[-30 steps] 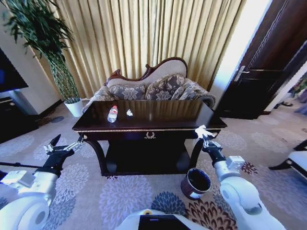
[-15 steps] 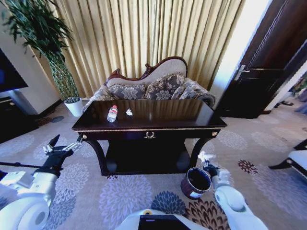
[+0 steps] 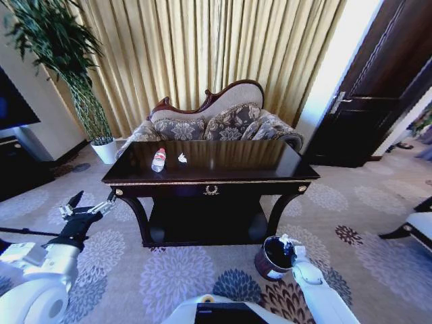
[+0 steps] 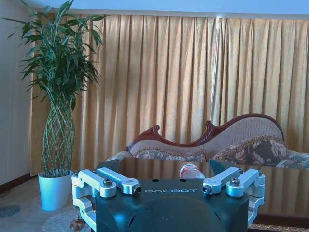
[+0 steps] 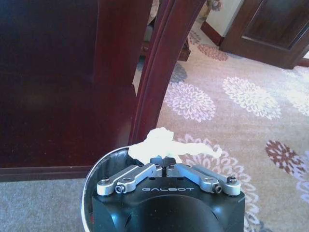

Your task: Move to the front of the table and place the trash on the table into the trash bin.

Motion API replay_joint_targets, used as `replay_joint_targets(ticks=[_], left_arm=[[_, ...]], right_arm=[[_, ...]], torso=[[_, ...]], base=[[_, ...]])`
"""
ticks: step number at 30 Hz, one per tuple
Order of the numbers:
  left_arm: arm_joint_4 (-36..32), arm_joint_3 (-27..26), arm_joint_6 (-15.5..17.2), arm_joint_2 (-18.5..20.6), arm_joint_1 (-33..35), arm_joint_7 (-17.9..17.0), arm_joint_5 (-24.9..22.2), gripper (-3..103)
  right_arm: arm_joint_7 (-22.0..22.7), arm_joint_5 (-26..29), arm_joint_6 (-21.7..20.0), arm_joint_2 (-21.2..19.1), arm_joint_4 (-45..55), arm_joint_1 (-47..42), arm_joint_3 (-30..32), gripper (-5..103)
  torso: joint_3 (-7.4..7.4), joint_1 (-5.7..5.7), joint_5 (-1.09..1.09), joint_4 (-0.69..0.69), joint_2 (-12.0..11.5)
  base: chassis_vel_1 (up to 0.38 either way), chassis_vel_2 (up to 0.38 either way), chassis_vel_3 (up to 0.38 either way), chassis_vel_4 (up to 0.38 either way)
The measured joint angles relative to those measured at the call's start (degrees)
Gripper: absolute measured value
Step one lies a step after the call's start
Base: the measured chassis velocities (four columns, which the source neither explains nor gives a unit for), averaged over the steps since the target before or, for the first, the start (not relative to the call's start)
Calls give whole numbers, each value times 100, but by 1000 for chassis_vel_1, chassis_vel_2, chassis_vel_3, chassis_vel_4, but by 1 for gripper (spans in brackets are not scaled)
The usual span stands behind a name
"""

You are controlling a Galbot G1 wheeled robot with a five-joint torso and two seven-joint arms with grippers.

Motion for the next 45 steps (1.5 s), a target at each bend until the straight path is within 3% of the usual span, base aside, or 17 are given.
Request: replay_joint_targets(ticks=[2, 5, 8, 10, 11, 19, 21, 22, 24, 26, 28, 32, 45], left_arm=[[0, 0, -1, 0, 9, 12, 5, 100], [0, -10, -1, 7, 14, 17, 8, 100], [0, -23, -4, 17, 16, 16, 10, 100], [0, -25, -5, 17, 18, 16, 11, 100], [0, -25, -6, 14, 22, 16, 12, 100], [0, -37, -35, -10, 50, 16, 12, 100], [0, -39, -37, -3, 52, 15, 13, 100], [0, -39, -37, -3, 52, 15, 13, 100], [0, -13, -37, -17, 52, 15, 41, 100], [0, -5, -37, -26, 56, 15, 52, 100], [0, 8, -37, -33, 64, 15, 65, 100], [0, 15, -37, -33, 56, 15, 69, 100], [0, 9, -37, -43, 49, 14, 70, 100]], right_arm=[[0, -38, 3, 38, -28, 12, 0, -3], [0, -175, 5, 81, -36, 14, 0, 7], [0, -469, 75, 94, -62, 9, 8, 23], [1, -522, 108, 90, -71, 4, 13, 23], [2, -545, 125, 81, -83, 3, 21, 34], [16, -534, 134, 58, -86, 4, 48, 57], [17, -480, 134, 59, -38, -13, 51, 68], [17, -480, 134, 59, -38, -13, 51, 68], [17, -408, 134, 68, 19, -43, 51, 83], [17, -382, 134, 72, 35, -53, 51, 83], [17, -352, 134, 76, 54, -67, 52, 94], [17, -332, 133, 63, 55, -67, 65, 99], [19, -270, 130, 62, 17, -75, 97, 100]], torso=[[0, 0, 2, 0, 0], [0, 0, 0, 0, 0], [0, 0, -1, 0, 1], [0, 0, 0, 0, 1], [-1, 0, 0, 0, 0], [0, -1, 0, 0, 1], [0, -1, 0, 0, 1], [0, -1, 0, 0, 1], [0, -1, 0, 0, 1], [0, -1, 0, 0, 1], [0, 0, 0, 0, 1], [0, 0, 1, 0, 1], [0, 0, 0, 0, 1]], base=[[0, 0, 0, 0], [0, 0, 0, 0], [0, 0, 0, 0], [0, 0, 0, 0], [0, 0, 0, 0], [0, 0, 0, 0], [0, 0, 0, 0], [0, 0, 0, 0], [0, 0, 0, 0], [0, 0, 0, 0], [0, 0, 0, 0], [0, 0, 0, 0], [0, 0, 0, 0]])
